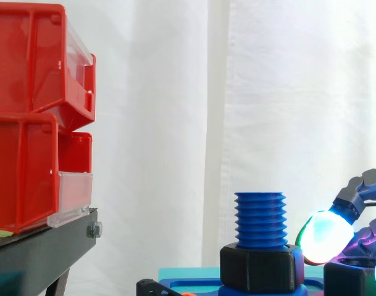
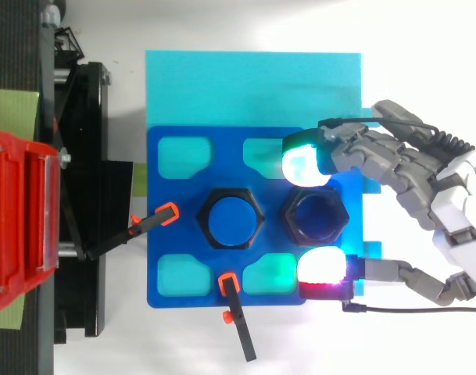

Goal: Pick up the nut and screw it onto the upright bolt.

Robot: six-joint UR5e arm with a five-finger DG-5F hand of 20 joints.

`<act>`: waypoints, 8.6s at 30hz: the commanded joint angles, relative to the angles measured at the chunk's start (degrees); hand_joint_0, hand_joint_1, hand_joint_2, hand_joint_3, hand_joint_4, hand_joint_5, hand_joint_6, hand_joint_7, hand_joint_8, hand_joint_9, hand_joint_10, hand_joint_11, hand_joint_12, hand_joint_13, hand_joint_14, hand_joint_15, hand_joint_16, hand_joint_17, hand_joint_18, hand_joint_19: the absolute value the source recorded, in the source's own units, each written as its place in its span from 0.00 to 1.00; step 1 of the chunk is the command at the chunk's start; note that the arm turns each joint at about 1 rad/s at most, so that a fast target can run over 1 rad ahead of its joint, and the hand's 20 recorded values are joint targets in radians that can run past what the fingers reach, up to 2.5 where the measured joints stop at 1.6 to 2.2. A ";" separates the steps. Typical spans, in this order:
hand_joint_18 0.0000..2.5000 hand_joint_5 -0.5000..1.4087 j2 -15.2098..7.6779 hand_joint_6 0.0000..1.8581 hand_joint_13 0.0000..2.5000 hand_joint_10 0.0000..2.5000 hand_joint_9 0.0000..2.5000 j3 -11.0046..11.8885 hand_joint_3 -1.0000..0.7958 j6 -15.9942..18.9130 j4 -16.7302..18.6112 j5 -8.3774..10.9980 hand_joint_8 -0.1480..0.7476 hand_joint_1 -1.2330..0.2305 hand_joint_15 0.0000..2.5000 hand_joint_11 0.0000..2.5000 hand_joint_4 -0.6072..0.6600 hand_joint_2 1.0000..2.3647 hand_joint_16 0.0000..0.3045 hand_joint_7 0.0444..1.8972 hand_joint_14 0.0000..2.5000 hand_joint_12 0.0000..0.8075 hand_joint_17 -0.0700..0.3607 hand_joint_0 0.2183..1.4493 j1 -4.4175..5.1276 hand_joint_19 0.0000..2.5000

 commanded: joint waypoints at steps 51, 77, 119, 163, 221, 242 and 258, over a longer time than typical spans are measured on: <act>0.22 0.17 0.04 0.27 0.28 0.00 0.24 -0.01 0.28 0.17 -2.55 0.00 0.50 0.29 0.03 0.02 0.67 0.00 0.13 0.64 0.00 0.47 0.38 0.27 -0.09 0.09; 0.25 0.19 1.19 0.27 0.34 0.00 0.30 -0.01 0.28 11.95 -11.43 -0.26 0.52 0.35 0.05 0.04 0.67 0.00 0.12 0.73 0.00 0.46 0.36 0.31 -0.79 0.13; 0.27 0.19 11.56 0.27 0.35 0.00 0.31 3.77 0.28 11.59 -16.53 -20.39 0.53 0.37 0.05 0.04 0.67 0.00 0.13 0.73 0.00 0.47 0.37 0.31 -10.02 0.16; 0.29 0.19 1.27 0.27 0.33 0.00 0.31 9.13 0.28 7.46 -9.41 -28.48 0.54 0.37 0.03 0.04 0.68 0.00 0.16 0.72 0.00 0.49 0.41 0.30 -12.31 0.18; 0.29 0.19 -0.48 0.27 0.33 0.00 0.31 9.13 0.28 7.82 -10.55 -28.39 0.55 0.37 0.02 0.04 0.69 0.00 0.20 0.72 0.00 0.51 0.48 0.31 -11.16 0.04; 0.29 0.19 -0.48 0.27 0.32 0.00 0.31 9.22 0.28 7.55 -10.20 -28.21 0.55 0.37 0.02 0.04 0.69 0.00 0.20 0.72 0.00 0.51 0.48 0.31 -10.81 0.08; 0.34 0.19 -0.48 0.27 0.33 0.00 0.31 9.13 0.28 7.55 -11.08 -28.13 0.55 0.37 0.03 0.04 0.68 0.00 0.19 0.72 0.00 0.51 0.47 0.30 -10.90 0.22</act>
